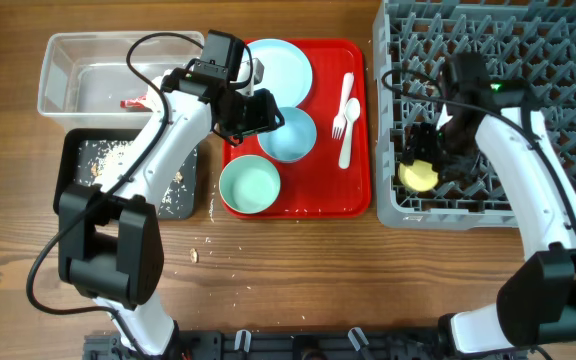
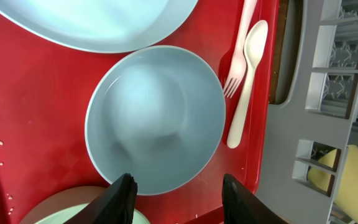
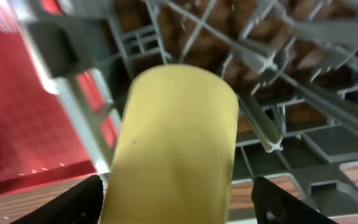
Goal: Sort waste into correct bins and load items into the dishwasher rack
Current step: 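Place the yellow cup in the dish rack with the right gripper, then grasp the light-blue bowl with the right gripper and move it to the rack, then release the light-blue bowl in the rack and return the right gripper, then grasp the green bowl on the red tray with the right gripper, then carry the green bowl into the dish rack and release it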
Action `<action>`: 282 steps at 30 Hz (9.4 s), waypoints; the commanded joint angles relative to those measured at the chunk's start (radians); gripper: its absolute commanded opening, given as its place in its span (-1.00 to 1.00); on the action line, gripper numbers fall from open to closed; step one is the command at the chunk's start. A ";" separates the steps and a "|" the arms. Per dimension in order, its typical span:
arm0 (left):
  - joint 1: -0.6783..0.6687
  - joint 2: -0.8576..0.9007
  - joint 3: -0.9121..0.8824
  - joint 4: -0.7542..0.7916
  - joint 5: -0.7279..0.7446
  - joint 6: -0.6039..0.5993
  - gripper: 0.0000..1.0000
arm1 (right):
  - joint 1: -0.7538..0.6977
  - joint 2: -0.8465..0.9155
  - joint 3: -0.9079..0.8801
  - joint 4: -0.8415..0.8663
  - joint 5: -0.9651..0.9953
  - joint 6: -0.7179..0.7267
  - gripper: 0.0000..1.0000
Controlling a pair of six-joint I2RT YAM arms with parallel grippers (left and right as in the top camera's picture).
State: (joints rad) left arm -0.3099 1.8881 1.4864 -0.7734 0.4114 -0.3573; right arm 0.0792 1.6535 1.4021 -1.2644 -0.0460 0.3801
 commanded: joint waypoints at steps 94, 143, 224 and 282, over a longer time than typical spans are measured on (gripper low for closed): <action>0.216 -0.220 0.072 -0.163 -0.335 0.005 1.00 | 0.107 0.564 0.246 1.308 1.113 -0.583 -0.91; 0.216 -0.220 0.072 -0.163 -0.335 0.005 1.00 | 0.492 0.370 0.025 0.518 -0.358 0.110 0.51; 0.216 -0.220 0.072 -0.163 -0.335 0.005 1.00 | 0.191 0.198 0.089 0.397 1.118 -0.173 -0.91; 0.216 -0.220 0.072 -0.163 -0.335 0.005 1.00 | -0.146 0.113 0.058 0.426 0.015 0.184 0.46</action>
State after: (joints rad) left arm -0.0994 1.6585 1.5486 -0.9386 0.0898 -0.3546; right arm -0.0750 1.7092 1.4765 -0.8387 0.0643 0.5426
